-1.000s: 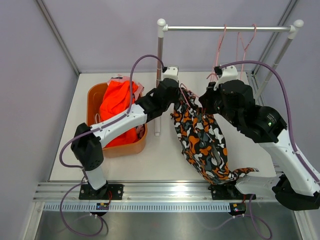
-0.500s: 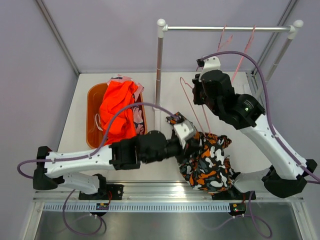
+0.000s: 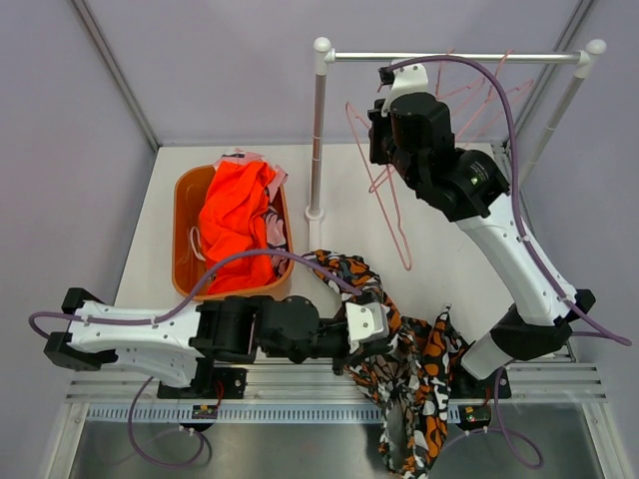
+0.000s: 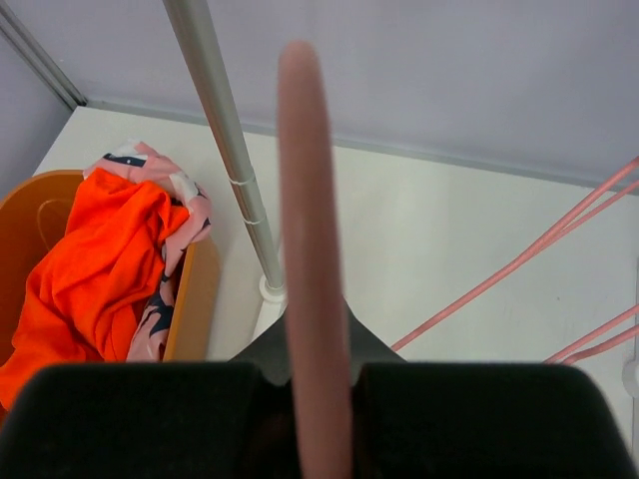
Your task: Remove the shorts from the hanger
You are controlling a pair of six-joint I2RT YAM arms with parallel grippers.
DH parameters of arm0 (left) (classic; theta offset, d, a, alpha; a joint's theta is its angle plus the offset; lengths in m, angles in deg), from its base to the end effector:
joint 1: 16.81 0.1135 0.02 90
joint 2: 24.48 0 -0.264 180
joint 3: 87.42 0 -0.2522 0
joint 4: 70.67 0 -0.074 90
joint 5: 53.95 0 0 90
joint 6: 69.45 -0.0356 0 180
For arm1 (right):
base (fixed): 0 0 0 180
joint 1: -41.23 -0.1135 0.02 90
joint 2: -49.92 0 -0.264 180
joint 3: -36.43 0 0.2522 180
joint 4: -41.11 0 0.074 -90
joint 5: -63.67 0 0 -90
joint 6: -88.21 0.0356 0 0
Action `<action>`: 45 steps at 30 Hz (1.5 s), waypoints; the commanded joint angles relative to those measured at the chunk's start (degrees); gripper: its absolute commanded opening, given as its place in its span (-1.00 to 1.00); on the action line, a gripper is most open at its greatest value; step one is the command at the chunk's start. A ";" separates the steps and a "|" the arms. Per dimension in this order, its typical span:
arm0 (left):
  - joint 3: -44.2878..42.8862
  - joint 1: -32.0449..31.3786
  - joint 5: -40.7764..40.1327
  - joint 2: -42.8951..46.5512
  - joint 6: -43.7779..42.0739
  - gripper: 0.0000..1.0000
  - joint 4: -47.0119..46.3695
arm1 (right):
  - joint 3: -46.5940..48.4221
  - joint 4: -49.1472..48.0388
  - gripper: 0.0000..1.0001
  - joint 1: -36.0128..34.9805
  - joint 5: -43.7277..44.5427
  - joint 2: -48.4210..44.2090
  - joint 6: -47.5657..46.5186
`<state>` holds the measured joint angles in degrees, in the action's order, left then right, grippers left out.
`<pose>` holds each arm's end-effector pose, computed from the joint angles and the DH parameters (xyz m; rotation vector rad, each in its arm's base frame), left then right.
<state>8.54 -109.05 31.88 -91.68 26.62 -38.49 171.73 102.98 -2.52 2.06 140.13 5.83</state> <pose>-0.0078 -0.2646 0.4010 1.3212 1.4936 -1.1025 0.2283 0.1951 0.5257 -0.2365 1.8155 0.1692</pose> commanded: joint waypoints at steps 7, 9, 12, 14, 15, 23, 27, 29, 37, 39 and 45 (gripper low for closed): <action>-16.89 4.87 -46.72 5.67 -18.60 -1.00 -12.19 | 0.37 1.54 -1.00 0.42 1.50 -4.16 -1.11; -20.67 7.60 -45.94 5.94 -31.81 -1.00 -21.88 | 0.54 2.68 -1.00 0.42 1.33 -4.70 -0.85; -33.65 10.42 -43.92 1.57 -45.32 -1.00 -31.33 | 0.55 4.44 -1.00 0.42 1.32 -5.92 -0.85; -39.64 11.56 -41.37 -0.82 -51.73 -1.00 -35.79 | 0.11 5.14 -1.00 0.42 1.76 -7.42 -0.94; -42.89 11.74 -40.58 -1.70 -58.21 -1.00 -38.51 | -0.59 5.14 -1.00 0.42 1.94 -7.94 -0.94; -38.72 32.10 -32.40 -1.98 -47.88 -1.00 -37.94 | -1.83 6.29 -1.00 0.42 2.03 -11.37 -0.94; -25.98 43.01 -28.27 1.28 -33.34 -1.00 -33.90 | -4.90 5.23 -1.00 0.42 1.50 -12.87 -0.50; -22.29 48.99 -24.86 1.46 -23.80 -1.00 -27.84 | -5.87 5.06 -1.00 0.42 1.50 -13.31 -0.32; -6.38 55.31 -24.14 -0.21 -3.38 -1.00 -18.96 | -8.07 4.53 -1.00 0.42 2.90 -14.45 -0.67; 1.23 57.69 -21.43 -0.04 5.94 -1.00 -18.68 | -7.98 4.62 -1.00 0.50 2.99 -14.45 -0.76; 19.10 74.74 -0.46 -4.33 39.08 -1.00 -20.85 | -7.45 6.55 -1.00 0.42 1.85 -14.80 0.55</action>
<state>21.74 -40.34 18.61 -93.82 42.01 -56.37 163.40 109.41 -2.50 3.15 127.13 5.70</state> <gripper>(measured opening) 0.022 0.077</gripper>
